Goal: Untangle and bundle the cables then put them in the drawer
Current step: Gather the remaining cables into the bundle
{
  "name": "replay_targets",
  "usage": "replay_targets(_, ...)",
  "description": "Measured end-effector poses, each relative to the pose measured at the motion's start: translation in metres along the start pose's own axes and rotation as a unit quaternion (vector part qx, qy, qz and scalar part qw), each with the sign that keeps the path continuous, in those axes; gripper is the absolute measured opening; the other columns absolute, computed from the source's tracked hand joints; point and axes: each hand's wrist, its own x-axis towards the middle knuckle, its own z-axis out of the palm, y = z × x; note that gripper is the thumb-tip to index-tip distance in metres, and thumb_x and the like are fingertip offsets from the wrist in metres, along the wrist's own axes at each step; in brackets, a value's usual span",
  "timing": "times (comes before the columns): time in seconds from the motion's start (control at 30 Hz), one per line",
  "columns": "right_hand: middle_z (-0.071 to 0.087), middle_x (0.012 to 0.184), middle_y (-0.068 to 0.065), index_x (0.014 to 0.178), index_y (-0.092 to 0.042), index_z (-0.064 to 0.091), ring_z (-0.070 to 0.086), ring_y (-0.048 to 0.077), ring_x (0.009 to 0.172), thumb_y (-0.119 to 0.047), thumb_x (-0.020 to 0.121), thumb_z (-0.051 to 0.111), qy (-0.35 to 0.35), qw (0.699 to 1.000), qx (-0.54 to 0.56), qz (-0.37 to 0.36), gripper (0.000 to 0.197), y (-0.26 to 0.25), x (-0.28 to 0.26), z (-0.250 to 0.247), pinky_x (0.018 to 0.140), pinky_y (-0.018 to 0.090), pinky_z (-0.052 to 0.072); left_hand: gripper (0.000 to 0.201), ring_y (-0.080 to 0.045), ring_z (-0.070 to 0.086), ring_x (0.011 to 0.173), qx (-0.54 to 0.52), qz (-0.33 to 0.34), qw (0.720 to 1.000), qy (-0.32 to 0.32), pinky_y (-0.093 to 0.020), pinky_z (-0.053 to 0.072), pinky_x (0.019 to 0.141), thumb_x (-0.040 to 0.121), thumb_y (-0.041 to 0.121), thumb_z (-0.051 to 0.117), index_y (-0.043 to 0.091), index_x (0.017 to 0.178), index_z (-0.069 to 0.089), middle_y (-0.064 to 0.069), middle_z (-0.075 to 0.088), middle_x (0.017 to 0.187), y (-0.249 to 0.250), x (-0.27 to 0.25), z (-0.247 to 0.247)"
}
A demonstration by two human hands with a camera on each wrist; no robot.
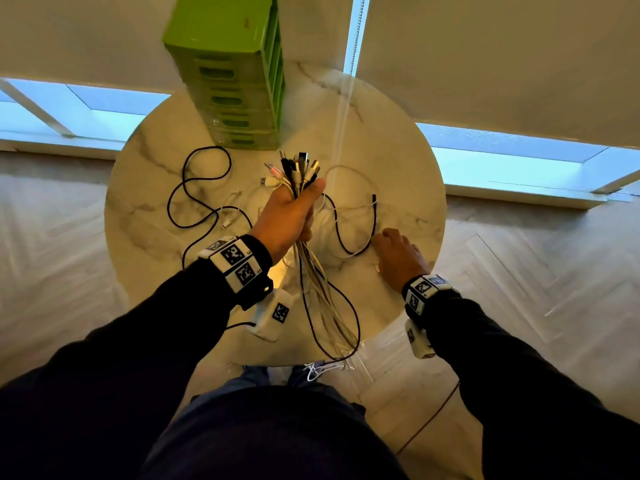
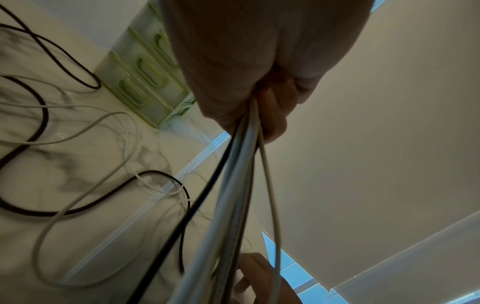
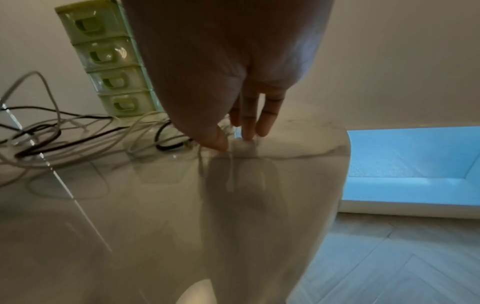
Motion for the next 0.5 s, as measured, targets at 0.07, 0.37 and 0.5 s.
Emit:
replay_targets(0.07, 0.039, 0.146, 0.005, 0.14, -0.03, 0.043, 0.053, 0.033, 0.117, -0.018, 0.089, 0.058, 0.0, 0.998, -0.02, -0.061, 0.054, 0.001, -0.001, 0.003, 0.096, 0.046, 0.046, 0.044, -0.015, 0.022, 0.046, 0.001, -0.004, 1.0, 0.0, -0.027, 0.026, 0.047, 0.103, 0.035, 0.054, 0.025, 0.065, 0.036, 0.005, 0.027, 0.054, -0.004, 0.001, 0.001)
replay_targets(0.37, 0.057, 0.135, 0.007, 0.122, -0.028, 0.064, 0.06, 0.032, 0.109, -0.016, 0.091, 0.066, -0.008, 0.968, -0.065, -0.241, 0.033, 0.004, -0.007, 0.01, 0.086, 0.046, 0.053, 0.045, -0.016, 0.025, 0.046, 0.022, -0.015, 1.0, -0.017, -0.029, 0.027, 0.05, 0.102, 0.04, 0.054, 0.025, 0.064, 0.037, 0.003, 0.028, 0.055, -0.016, 0.007, 0.008)
replay_targets(0.5, 0.063, 0.118, 0.009, 0.099, -0.024, 0.069, 0.062, 0.033, 0.1, -0.017, 0.081, 0.071, 0.035, 0.959, -0.094, -0.265, 0.019, 0.005, -0.004, 0.006, 0.074, 0.043, 0.052, 0.041, -0.016, 0.022, 0.048, 0.015, -0.029, 0.999, -0.025, -0.029, 0.024, 0.049, 0.103, 0.037, 0.054, 0.025, 0.068, 0.037, 0.003, 0.025, 0.058, -0.021, 0.008, 0.009)
